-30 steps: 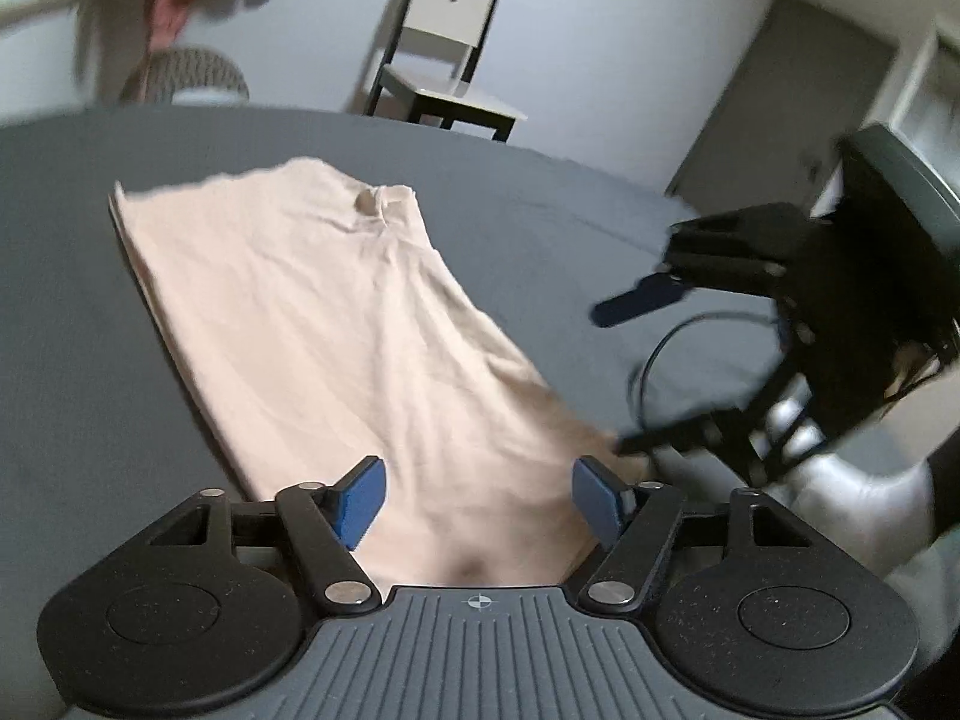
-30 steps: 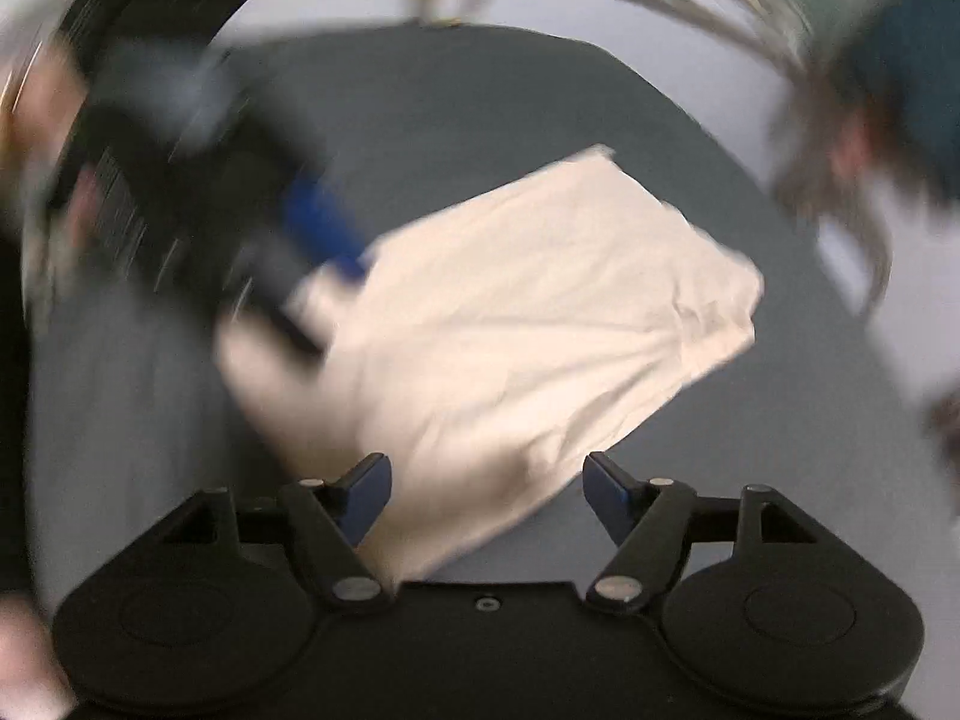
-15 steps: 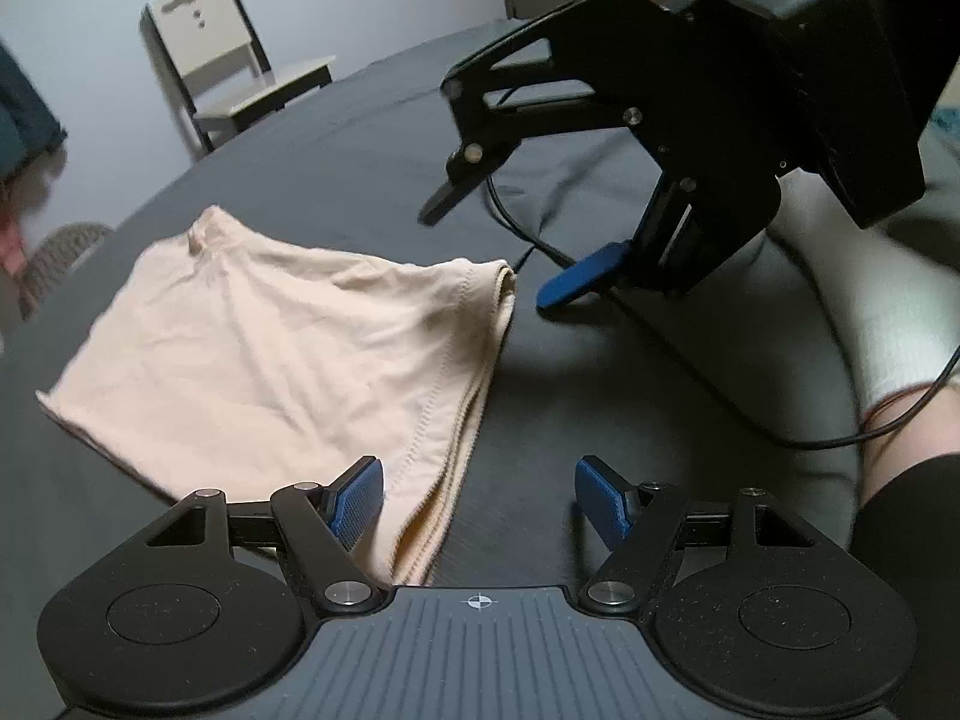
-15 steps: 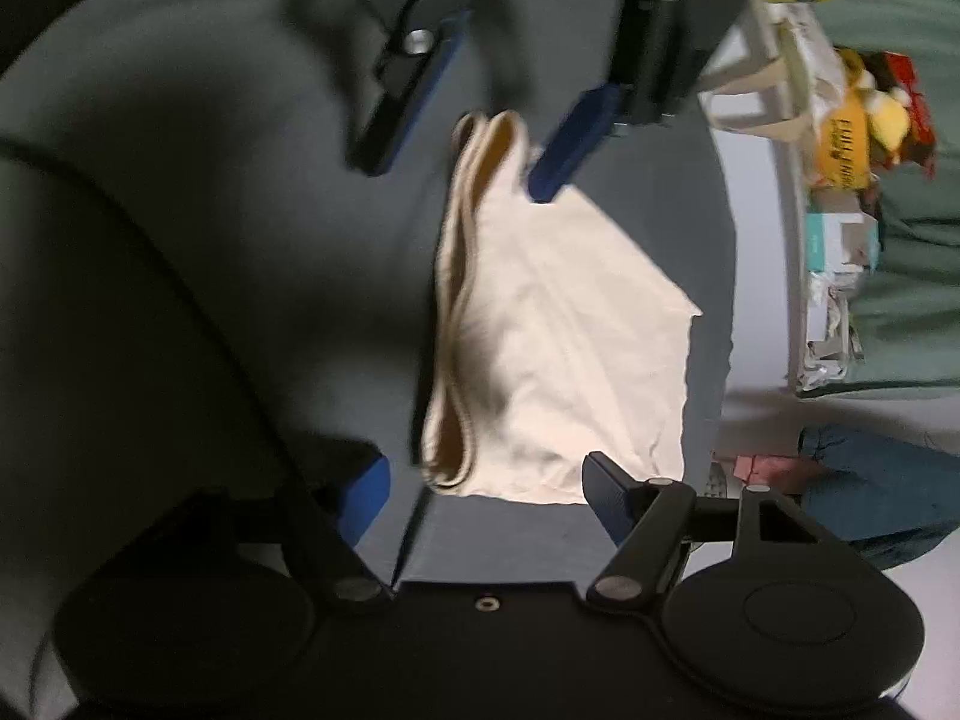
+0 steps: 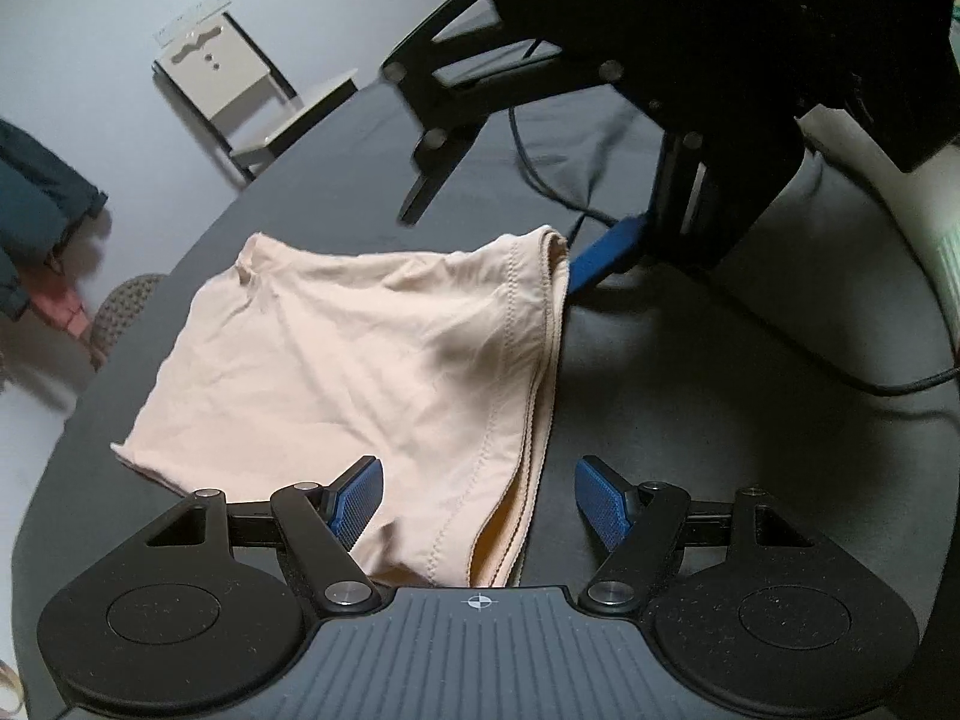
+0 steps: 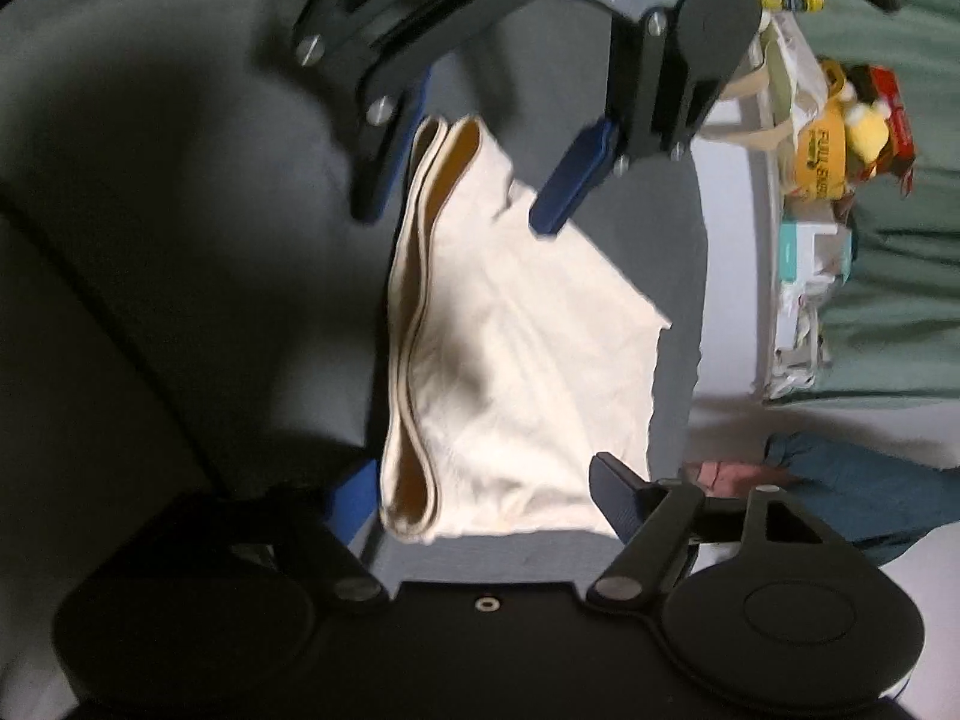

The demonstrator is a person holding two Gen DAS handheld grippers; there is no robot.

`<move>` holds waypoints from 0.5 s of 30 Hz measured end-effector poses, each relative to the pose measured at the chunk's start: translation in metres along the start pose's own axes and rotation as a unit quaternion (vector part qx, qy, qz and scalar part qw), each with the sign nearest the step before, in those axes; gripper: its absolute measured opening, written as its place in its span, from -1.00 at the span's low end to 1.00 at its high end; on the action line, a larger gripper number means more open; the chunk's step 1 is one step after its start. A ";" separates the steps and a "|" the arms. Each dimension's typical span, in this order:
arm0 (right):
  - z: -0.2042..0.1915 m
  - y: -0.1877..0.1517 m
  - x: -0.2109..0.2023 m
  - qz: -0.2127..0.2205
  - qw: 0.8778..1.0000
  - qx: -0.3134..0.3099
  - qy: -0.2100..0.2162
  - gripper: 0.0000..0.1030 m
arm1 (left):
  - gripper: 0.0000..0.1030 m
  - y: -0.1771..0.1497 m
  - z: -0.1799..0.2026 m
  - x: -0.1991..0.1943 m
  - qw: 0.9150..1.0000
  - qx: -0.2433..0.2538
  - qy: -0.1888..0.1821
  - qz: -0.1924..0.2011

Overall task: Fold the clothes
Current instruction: 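Grasp the folded cloth edge with the left gripper and fold it over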

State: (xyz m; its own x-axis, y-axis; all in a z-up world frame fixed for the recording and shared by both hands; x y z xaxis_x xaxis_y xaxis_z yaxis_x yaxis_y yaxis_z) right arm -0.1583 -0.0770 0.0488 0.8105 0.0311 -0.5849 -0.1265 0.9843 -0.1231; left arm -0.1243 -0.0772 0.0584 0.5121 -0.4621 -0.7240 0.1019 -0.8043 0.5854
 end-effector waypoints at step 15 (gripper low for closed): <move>0.030 0.002 0.000 0.022 0.995 0.038 -0.086 0.35 | 0.39 0.009 0.019 0.006 0.996 0.053 0.049 0.042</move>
State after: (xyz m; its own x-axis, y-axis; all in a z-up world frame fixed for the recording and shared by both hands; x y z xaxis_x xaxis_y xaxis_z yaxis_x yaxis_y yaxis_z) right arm -0.1410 -0.0696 0.0726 0.8922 0.0974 -0.4410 -0.1255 0.9915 -0.0350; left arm -0.1364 -0.0945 0.0528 0.5972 -0.4940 -0.6319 -0.0331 -0.8024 0.5959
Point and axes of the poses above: each gripper's, at about its wrist camera, not at the fingertips, and x roughly the way its jaws point, z to its right, y to its top, the point moved 1 cm from there along x, roughly the way its jaws point, and after that the axes turned 5 degrees about -x, right-handed, at the moved point
